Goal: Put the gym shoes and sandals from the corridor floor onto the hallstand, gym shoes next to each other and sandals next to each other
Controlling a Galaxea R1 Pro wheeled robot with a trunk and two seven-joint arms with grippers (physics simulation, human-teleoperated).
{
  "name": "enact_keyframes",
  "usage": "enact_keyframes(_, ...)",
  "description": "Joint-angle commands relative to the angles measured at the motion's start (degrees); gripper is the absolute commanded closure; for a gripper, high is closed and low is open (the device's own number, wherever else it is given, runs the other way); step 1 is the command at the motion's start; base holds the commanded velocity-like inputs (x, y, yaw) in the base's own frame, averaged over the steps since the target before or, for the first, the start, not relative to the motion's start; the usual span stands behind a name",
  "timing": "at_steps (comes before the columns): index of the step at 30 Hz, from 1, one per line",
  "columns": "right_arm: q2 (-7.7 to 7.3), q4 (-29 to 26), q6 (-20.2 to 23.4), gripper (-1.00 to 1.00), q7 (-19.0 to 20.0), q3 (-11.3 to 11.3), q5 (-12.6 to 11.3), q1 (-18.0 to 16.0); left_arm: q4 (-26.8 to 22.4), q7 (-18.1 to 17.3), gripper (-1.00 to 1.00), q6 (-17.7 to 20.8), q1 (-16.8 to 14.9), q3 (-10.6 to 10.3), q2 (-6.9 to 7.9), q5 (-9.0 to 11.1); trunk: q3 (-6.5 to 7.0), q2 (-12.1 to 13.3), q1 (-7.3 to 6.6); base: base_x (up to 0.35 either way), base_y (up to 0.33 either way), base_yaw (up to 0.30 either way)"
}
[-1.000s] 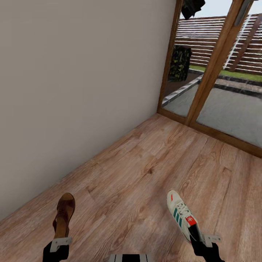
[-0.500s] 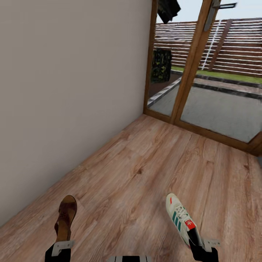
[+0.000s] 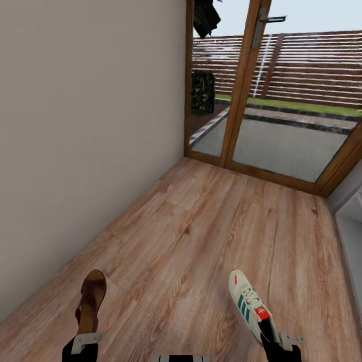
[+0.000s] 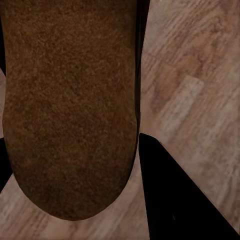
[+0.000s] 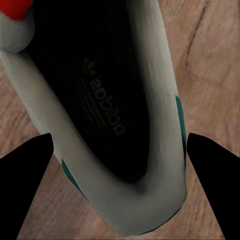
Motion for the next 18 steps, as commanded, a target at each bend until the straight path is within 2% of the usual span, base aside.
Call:
enact_keyframes(1, 0.02, 0.02, -0.22, 1.00, 0.34, -0.50, 0.49, -0.05, 0.04, -0.24, 1.00, -0.11, -0.01, 0.05, 0.00, 0.25, 0.02, -0.01, -0.02, -0.072, 0.288, -0.244)
enact_keyframes(10, 0.01, 0.10, -0.22, 1.00, 0.18, -0.52, 0.49, -0.05, 0.06, -0.24, 1.00, -0.11, -0.01, 0.05, -0.01, 0.24, 0.41, -0.01, -0.02, -0.037, 0.301, -0.268)
enact_keyframes(15, 0.02, 0.12, -0.22, 1.00, 0.17, -0.52, 0.49, -0.05, 0.12, -0.24, 1.00, -0.11, -0.01, 0.05, 0.00, 0.22, 0.55, -0.01, -0.02, -0.200, 0.254, -0.287)
enact_keyframes(18, 0.01, 0.12, -0.22, 1.00, 0.17, -0.52, 0.49, -0.05, 0.13, -0.24, 1.00, -0.29, -0.01, 0.05, 0.00, -0.11, 0.63, -0.01, -0.02, -0.098, 0.094, -0.288)
